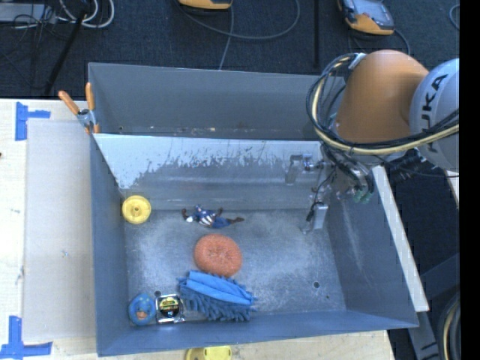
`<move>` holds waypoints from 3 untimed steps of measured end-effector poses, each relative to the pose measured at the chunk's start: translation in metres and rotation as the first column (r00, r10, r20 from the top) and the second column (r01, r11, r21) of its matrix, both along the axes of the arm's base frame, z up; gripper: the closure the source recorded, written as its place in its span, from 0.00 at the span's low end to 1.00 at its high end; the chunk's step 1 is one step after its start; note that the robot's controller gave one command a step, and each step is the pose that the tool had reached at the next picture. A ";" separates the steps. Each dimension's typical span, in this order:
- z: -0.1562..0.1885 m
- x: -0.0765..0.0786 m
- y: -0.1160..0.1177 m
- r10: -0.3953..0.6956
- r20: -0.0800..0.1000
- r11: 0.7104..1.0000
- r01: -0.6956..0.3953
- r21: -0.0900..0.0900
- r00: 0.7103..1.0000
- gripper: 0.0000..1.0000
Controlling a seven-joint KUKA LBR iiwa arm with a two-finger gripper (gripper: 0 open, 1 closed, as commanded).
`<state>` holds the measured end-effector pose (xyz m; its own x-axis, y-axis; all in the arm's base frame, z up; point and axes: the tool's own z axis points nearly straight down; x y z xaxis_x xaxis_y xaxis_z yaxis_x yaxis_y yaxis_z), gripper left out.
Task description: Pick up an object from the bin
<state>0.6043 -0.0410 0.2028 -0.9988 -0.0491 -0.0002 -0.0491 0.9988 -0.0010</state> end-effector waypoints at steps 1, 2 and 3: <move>-0.015 0.000 0.014 0.040 -0.001 0.999 -0.040 0.005 0.999 0.00; -0.036 -0.012 0.045 0.042 -0.002 0.999 -0.042 -0.001 0.999 0.00; -0.059 0.006 0.077 0.127 0.004 0.992 -0.127 0.004 0.992 0.00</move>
Offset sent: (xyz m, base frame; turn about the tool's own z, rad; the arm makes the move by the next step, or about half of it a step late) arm -0.0234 0.0933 -0.0513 -0.0614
